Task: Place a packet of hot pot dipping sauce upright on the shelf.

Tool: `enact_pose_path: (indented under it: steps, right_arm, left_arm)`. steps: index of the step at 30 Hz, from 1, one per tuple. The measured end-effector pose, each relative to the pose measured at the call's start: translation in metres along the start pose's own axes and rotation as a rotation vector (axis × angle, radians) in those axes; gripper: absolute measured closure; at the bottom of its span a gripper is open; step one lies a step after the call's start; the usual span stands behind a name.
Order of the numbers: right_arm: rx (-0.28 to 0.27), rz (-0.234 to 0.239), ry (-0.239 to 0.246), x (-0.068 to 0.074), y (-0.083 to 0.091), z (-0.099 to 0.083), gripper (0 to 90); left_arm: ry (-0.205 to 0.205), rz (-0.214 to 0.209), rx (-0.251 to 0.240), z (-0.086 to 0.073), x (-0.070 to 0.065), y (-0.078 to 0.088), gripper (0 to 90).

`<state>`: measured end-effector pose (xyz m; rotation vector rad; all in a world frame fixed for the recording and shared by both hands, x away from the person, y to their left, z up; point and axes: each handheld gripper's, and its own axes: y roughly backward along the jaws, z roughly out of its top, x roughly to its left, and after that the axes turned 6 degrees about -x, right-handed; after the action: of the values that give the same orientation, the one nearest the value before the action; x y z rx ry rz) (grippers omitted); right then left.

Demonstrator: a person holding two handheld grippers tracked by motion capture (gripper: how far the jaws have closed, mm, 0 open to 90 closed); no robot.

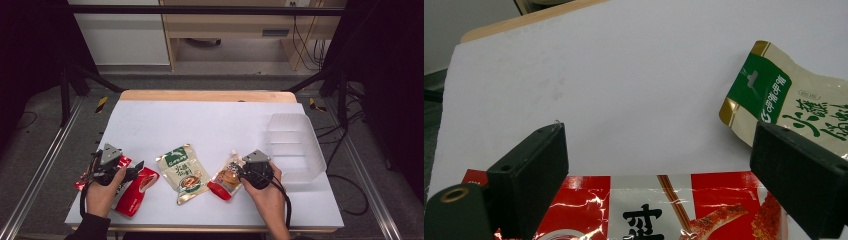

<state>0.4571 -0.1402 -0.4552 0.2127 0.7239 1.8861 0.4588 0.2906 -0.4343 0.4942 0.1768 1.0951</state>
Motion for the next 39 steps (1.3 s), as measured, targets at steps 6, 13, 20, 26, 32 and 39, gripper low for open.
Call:
enact_pose_path:
  steps: [6, 13, 20, 26, 32, 39]
  right_arm:
    - [0.017, -0.015, 0.003, 0.001, -0.008, 0.003, 45.6]
    - [0.055, -0.007, -0.003, 0.0, -0.019, 0.002, 46.0]
    - [0.096, -0.01, -0.02, -0.004, -0.022, -0.003, 43.8]
    - [0.11, -0.006, -0.04, -0.004, -0.023, -0.005, 44.0]
    - [0.106, 0.005, -0.069, -0.005, -0.023, -0.009, 46.2]
    - [0.106, 0.05, -0.117, -0.004, -0.022, -0.009, 58.7]
  left_arm:
    - [-0.005, 0.0, 0.0, 0.0, 0.0, 0.0, 8.6]
    - [-0.003, -0.002, -0.003, 0.0, -0.001, -0.001, 8.7]
    - [-0.007, -0.004, -0.003, 0.001, -0.002, -0.001, 8.7]
    - [-0.009, -0.006, -0.003, 0.001, -0.003, -0.001, 8.7]
    - [-0.017, -0.009, -0.001, 0.001, -0.005, -0.002, 8.8]
    - [-0.024, -0.014, 0.005, 0.001, -0.006, -0.003, 8.8]
